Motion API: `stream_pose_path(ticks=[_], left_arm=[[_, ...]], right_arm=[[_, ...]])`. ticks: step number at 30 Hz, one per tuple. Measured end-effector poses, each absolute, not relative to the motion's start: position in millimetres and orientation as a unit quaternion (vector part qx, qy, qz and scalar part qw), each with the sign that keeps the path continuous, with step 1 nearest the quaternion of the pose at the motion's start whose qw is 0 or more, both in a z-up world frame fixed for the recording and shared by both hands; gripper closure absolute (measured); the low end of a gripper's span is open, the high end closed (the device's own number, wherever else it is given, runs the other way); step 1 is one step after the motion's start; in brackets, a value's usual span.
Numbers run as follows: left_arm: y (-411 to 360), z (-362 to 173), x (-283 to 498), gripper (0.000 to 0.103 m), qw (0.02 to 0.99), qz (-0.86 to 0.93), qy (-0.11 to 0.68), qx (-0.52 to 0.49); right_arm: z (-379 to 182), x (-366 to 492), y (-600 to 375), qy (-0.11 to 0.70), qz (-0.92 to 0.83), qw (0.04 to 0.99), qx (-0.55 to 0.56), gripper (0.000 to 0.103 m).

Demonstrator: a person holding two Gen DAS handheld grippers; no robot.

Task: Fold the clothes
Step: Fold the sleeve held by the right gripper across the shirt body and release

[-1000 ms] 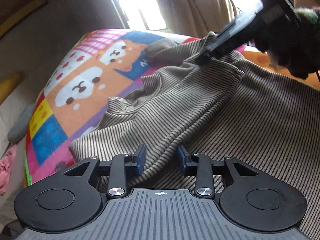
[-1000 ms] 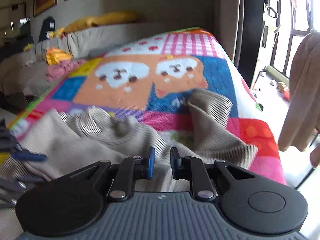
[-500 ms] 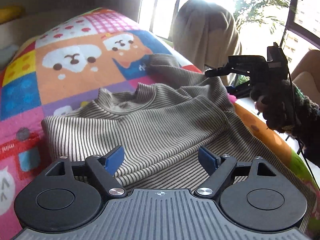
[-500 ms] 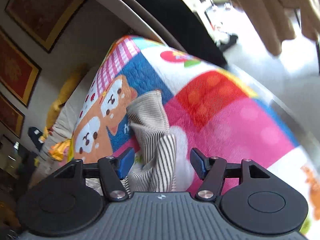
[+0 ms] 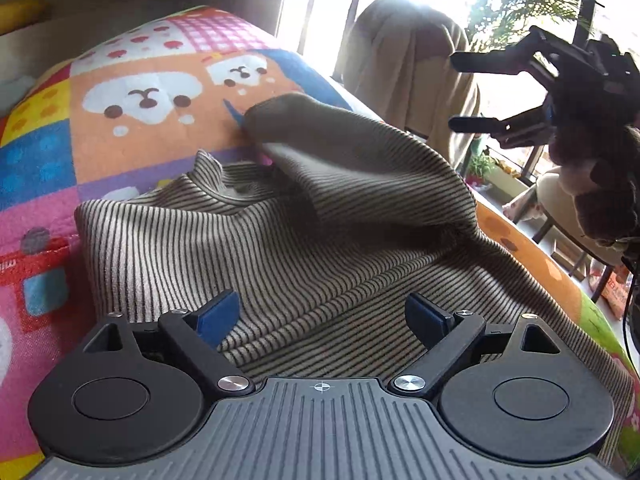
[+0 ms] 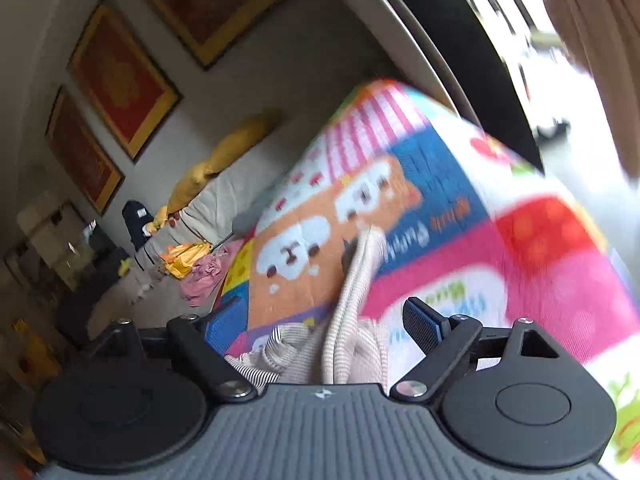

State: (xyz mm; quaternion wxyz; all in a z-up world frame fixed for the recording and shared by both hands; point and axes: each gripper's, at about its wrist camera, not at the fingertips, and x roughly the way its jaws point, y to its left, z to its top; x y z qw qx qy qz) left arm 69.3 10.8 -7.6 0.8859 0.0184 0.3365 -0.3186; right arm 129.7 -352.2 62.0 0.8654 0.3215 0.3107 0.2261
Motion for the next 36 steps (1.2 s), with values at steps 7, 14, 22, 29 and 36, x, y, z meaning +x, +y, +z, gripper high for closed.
stream_pose_path(ticks=[7,14,22,29,36], left_arm=[[13,-9,66,0.009,0.888,-0.319,0.331,0.013],[32,-5,54,0.007,0.883,-0.334,0.33,-0.004],[65,12,42,0.006,0.871,-0.351,0.332,-0.088],[68,47,40,0.006,0.891,-0.321,0.305,-0.1],[113,94,25,0.006,0.926,-0.239,0.251,-0.152]], right_arm=[[9,216,-318,0.419,0.175,0.792,0.408,0.016],[116,121,-213,0.298,0.453,0.823,0.168,0.011],[93,39,-215,0.227,0.233,0.932,-0.16,0.007],[68,57,-228,0.283,0.286,0.915,-0.01,0.007],[61,19,-166,0.302,0.462,0.83,-0.073,0.007]])
